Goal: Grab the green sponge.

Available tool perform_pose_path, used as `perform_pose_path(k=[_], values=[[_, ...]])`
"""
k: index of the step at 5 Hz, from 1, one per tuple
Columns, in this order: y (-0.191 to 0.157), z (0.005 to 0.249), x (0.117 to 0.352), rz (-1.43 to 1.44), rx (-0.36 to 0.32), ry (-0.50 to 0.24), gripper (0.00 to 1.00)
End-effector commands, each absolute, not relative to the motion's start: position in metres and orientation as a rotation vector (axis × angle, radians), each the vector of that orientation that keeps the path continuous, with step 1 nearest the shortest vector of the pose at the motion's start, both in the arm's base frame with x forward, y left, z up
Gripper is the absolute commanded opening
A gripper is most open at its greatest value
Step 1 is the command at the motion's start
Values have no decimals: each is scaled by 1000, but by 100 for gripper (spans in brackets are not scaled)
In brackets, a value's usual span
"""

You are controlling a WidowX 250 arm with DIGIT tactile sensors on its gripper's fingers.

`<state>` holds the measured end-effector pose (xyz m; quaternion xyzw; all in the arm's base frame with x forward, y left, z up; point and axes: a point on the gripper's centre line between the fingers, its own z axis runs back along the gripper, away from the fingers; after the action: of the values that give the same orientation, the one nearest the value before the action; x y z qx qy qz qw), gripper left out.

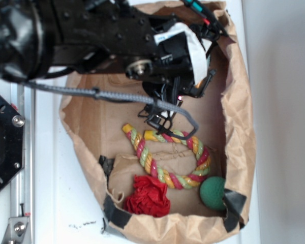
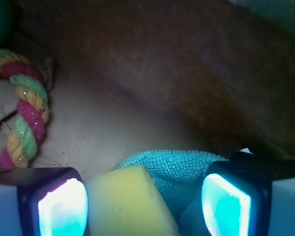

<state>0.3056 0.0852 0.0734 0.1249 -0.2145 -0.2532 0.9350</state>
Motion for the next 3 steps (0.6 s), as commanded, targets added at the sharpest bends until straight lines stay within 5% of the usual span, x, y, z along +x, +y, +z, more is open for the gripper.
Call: perform_pose_path(k=[1, 3], values=[[77, 62, 323, -553, 273, -454, 100], [76, 60, 316, -557, 254, -419, 100]])
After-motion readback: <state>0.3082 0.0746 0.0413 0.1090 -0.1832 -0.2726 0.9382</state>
